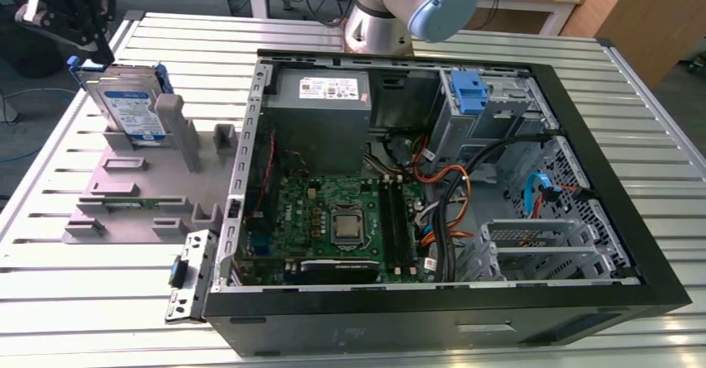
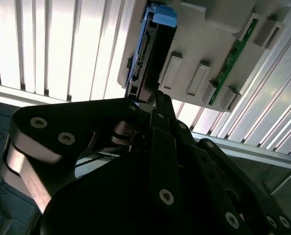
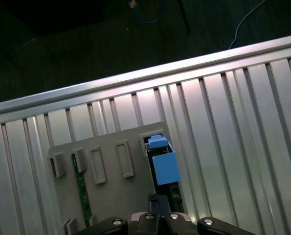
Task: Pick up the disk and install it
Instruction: 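Pick up the disk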
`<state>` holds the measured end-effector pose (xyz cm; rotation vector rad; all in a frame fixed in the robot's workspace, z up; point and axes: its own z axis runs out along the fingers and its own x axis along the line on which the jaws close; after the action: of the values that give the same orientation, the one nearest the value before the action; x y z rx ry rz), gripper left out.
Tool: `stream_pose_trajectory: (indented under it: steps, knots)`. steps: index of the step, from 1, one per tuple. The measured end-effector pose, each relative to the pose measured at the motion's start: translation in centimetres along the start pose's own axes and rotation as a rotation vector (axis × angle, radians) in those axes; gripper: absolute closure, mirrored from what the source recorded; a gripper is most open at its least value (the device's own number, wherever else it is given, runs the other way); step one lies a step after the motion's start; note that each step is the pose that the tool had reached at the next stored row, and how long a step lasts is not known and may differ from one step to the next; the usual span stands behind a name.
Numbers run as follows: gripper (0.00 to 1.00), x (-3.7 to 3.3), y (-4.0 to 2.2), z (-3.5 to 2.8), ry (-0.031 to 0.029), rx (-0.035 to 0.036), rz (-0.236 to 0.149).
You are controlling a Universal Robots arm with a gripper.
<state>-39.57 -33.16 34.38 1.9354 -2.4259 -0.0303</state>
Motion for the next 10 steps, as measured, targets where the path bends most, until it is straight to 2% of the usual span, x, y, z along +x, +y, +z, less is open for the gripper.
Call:
stream_pose_trajectory:
  steps: [4,10]
  knots:
    - [0.89,0.0,0.0,0.01,0.0016,0.0007,-0.045]
    - [0.89,0.0,0.0,0.01,0.0018,0.0008,-0.05]
